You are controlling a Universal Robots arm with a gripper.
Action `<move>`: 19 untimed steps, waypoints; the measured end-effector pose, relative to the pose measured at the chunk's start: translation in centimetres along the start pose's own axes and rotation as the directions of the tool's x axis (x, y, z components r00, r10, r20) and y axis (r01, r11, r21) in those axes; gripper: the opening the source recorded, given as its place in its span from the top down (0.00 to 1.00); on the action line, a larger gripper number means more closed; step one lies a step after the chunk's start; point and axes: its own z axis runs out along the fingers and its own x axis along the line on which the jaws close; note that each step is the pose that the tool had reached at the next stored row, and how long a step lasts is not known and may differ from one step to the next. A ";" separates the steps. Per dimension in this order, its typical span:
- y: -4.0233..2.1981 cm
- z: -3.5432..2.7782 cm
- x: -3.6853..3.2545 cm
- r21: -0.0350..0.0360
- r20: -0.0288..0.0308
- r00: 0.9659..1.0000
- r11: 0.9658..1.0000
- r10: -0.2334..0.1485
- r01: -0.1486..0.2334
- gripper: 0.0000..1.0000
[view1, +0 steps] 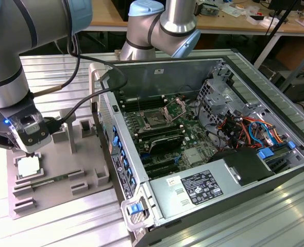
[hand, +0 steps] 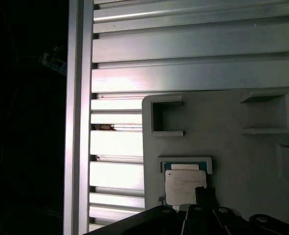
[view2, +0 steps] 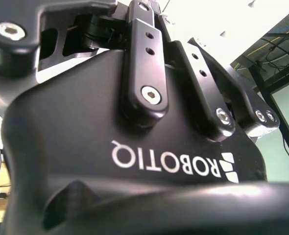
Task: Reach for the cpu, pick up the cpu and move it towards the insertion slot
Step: 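Reach for the cpu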
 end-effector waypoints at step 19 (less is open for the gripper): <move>-0.02 0.48 0.00 0.000 0.000 1.000 1.000 0.000 0.000 0.89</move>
